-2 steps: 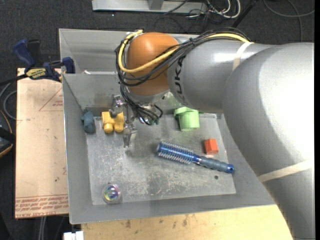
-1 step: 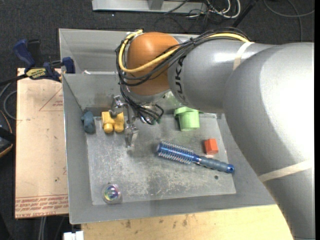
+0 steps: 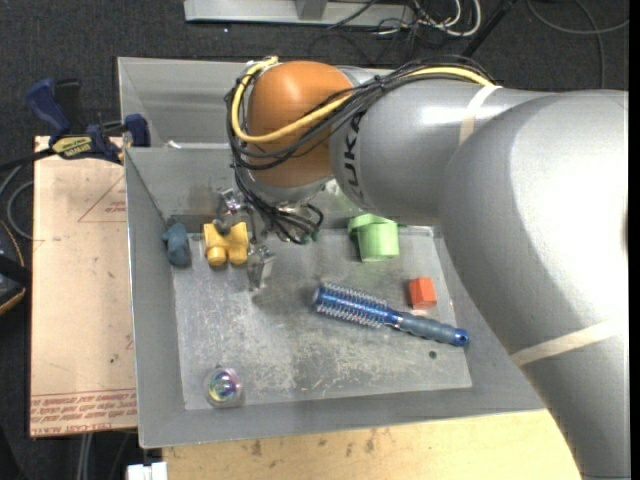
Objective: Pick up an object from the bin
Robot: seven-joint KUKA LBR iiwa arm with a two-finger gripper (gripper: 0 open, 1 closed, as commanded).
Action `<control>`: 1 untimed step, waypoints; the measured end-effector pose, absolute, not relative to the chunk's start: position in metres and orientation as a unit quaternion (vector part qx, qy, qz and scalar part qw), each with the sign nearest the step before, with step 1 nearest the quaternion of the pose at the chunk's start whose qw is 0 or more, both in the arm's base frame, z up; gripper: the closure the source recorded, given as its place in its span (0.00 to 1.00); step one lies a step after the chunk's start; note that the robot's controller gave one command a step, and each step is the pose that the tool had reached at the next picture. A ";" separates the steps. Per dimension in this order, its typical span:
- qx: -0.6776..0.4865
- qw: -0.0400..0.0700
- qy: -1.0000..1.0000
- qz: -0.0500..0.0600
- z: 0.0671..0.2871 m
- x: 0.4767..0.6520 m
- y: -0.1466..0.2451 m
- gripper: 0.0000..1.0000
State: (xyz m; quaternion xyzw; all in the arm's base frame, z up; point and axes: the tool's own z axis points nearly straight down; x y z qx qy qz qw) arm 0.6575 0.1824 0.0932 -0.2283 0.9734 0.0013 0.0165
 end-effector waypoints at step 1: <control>-0.265 0.019 0.964 0.004 0.094 0.655 0.184 0.00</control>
Offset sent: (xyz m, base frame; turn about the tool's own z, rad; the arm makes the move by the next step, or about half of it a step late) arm -0.0011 0.0127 -0.0232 -0.2212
